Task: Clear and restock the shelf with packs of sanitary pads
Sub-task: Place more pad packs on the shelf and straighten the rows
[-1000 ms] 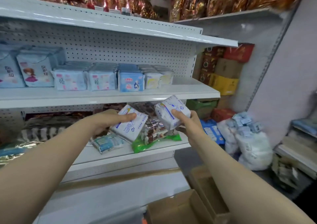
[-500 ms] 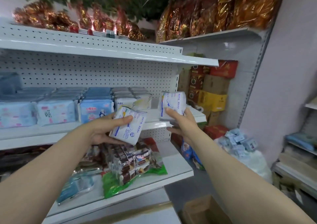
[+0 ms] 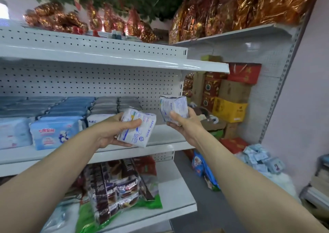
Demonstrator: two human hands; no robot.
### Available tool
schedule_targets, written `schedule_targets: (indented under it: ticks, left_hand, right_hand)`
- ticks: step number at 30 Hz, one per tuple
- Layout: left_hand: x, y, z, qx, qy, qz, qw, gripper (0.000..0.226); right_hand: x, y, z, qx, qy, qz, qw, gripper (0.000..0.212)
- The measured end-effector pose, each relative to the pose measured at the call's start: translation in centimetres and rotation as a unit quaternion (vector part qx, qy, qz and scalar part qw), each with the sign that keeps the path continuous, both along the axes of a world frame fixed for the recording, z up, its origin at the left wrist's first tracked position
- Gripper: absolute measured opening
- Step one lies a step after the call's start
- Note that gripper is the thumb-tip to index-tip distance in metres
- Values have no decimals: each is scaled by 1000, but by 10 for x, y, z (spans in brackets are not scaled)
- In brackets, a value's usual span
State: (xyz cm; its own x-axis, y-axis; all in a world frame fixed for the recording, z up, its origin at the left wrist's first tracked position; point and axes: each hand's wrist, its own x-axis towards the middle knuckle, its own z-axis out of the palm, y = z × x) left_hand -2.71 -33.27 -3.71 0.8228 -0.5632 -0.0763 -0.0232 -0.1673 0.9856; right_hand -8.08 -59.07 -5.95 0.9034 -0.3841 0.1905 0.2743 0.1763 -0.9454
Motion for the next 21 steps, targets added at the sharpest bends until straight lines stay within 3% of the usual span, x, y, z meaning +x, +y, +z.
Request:
schedule_targets:
  ticks: [4, 7, 10, 12, 14, 16, 21]
  left_hand:
    - [-3, -21, -7, -11, -3, 42, 999, 117]
    - [-13, -38, -12, -21, -5, 92, 996, 95]
    - [-18, -56, -12, -30, -4, 145, 989, 81]
    - [-21, -70, -11, -32, 2, 177, 984, 70]
    - [-23, -81, -12, -28, 13, 190, 981, 88]
    - [-24, -89, -13, -10, 15, 193, 981, 107]
    - [-18, -104, -11, -15, 27, 211, 977, 56]
  right_hand:
    - [20, -28, 2, -2, 32, 53, 998, 50]
    - [34, -45, 3, -19, 67, 39, 997, 26]
    - [48, -64, 0, -62, 54, 43, 996, 18]
    - [55, -79, -1, -55, 42, 59, 996, 41]
    - [63, -89, 0, -29, 33, 83, 996, 64]
    - [73, -96, -3, -9, 33, 101, 994, 73]
    - [91, -102, -8, -1, 43, 125, 991, 78]
